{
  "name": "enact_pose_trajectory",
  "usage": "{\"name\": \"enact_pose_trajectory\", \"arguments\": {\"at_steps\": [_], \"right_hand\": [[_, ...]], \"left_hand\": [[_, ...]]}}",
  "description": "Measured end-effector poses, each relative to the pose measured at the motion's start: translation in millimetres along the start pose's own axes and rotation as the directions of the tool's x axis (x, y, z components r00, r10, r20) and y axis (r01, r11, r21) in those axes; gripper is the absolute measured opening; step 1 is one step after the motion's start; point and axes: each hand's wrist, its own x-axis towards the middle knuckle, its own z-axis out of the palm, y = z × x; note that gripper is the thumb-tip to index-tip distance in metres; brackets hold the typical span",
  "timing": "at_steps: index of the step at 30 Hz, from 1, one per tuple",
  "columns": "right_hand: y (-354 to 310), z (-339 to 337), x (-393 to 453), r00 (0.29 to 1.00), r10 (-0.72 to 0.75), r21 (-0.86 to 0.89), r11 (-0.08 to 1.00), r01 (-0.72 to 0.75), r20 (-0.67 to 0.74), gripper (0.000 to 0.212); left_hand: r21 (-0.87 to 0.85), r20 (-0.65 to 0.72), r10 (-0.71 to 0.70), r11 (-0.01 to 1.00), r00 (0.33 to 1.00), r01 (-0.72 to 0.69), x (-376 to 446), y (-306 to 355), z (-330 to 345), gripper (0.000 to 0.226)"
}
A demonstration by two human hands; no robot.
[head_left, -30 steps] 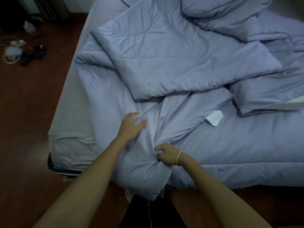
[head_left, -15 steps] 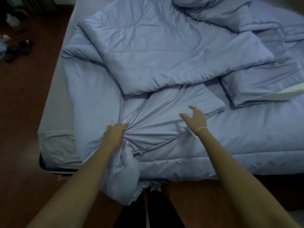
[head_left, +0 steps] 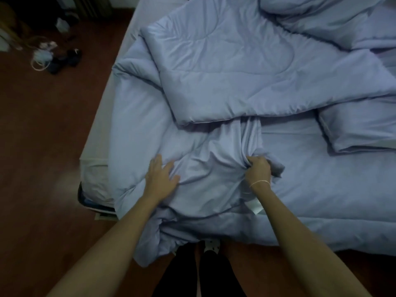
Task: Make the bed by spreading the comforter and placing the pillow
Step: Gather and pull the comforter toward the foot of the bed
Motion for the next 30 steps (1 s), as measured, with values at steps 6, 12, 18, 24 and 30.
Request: {"name": "enact_pose_trajectory", "arguments": {"at_steps": [6,12,18,24,30], "right_hand": [[-35.2,-31.4,-47.2,0.979,-0.126,0.301,0.939,0.17,-0.16,0.029],[-60.2,-46.6,-83.2,0.985,-0.166,0.522,0.836,0.171,-0.058,0.034],[-81.4,-25.7,-99.8,0.985,0.143,0.659,0.733,-0.172,0.099,0.022],[-188.2,25.5,-101.1,0.903,0.197,0.648,0.64,-0.413,0.381,0.074],[-332.3,93.7,-114.3,0.844,0.094,0.67,0.565,-0.482,0.527,0.091]], "left_hand": [[-0.423,-0.058,0.113,0.897,0.992,-0.127,15.3,116.5,-20.3,0.059],[-0.332,0.322,-0.103,0.919,0.941,0.214,34.2,146.7,-26.9,0.109],[-0.371,0.214,-0.011,0.924,0.977,0.091,13.3,69.2,-44.4,0.072],[-0.425,-0.008,0.034,0.905,0.999,-0.034,-21.7,-57.7,-114.8,0.057],[-0.37,-0.105,0.047,0.926,0.993,-0.083,-55.0,-215.9,-185.0,0.051]]}}
